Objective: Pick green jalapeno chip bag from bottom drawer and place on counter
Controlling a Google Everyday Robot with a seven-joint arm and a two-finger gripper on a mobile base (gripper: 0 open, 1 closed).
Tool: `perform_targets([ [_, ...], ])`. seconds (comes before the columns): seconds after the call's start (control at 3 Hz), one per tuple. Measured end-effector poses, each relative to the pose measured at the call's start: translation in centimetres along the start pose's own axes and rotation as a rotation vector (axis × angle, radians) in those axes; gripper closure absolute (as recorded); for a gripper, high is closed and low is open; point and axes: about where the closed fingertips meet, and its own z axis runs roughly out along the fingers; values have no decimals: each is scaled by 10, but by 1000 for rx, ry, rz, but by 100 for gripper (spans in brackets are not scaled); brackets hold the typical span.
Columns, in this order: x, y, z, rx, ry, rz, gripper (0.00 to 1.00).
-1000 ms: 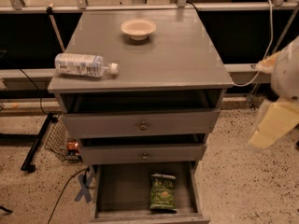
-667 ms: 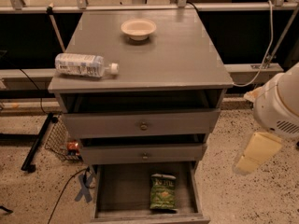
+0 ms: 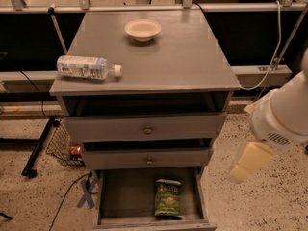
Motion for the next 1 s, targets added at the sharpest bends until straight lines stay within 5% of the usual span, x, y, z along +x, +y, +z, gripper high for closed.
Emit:
perform_targets([
  [1.0,-12,18,140,-71,41,313,0],
])
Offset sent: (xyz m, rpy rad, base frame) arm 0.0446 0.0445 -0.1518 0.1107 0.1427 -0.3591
